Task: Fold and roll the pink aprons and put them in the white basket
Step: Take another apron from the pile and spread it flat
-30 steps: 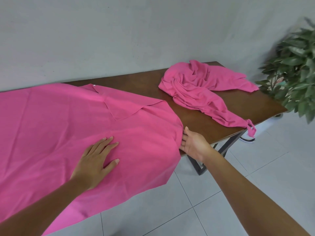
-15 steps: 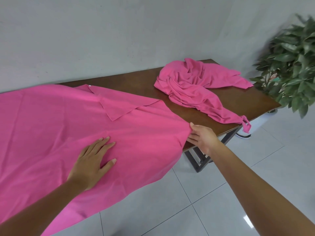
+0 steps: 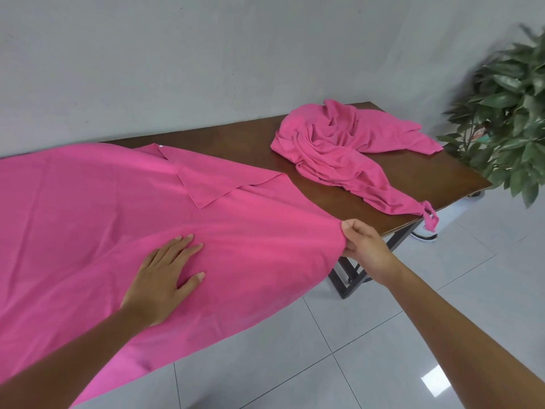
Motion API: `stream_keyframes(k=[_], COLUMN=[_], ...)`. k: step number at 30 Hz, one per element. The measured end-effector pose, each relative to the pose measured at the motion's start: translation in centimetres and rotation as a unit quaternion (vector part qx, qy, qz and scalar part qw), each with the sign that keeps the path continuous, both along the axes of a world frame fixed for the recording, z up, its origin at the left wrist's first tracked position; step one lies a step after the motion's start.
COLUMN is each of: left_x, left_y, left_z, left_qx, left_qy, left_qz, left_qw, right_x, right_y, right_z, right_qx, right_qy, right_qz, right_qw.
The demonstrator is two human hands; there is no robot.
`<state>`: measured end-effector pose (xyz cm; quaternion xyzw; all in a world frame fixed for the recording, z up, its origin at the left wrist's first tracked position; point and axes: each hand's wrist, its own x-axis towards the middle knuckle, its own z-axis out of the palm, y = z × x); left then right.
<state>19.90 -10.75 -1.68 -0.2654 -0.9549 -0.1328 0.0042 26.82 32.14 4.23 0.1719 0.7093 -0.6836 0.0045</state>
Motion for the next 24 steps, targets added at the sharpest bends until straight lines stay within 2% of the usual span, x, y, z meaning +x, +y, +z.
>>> stream_keyframes(k=[3, 6, 9, 12, 17, 19, 24], left_x=[0.0, 0.1, 0.1, 0.1, 0.1, 0.1, -0.1], left_y=[0.0, 0.0, -0.1, 0.0, 0.1, 0.2, 0.1], left_z=[0.0, 0.1, 0.2, 0.2, 0.3, 0.3, 0.0], left_qx=[0.000, -0.002, 0.000, 0.003, 0.003, 0.002, 0.003], left_qy=[0.000, 0.000, 0.000, -0.003, -0.004, -0.001, 0.002], left_qz=[0.000, -0.001, 0.001, 0.000, -0.002, -0.004, -0.015], left_qw=[1.000, 1.000, 1.000, 1.000, 1.000, 1.000, 1.000], right_x=[0.3, 0.2, 0.1, 0.1, 1.5, 1.9, 1.3], right_y=[-0.1, 0.3, 1.2, 1.8, 2.3, 2.8, 2.8], right_z=[-0.2, 0.4, 0.8, 0.8, -0.5, -1.4, -1.1], right_qx=[0.122, 0.294, 0.392, 0.401, 0.309, 0.304, 0.376], right_qy=[0.024, 0.030, 0.005, -0.045, -0.133, -0.137, -0.090], right_qz=[0.000, 0.036, 0.070, 0.098, 0.131, 0.132, 0.090], right_qw=[0.992, 0.955, 0.917, 0.910, 0.932, 0.934, 0.918])
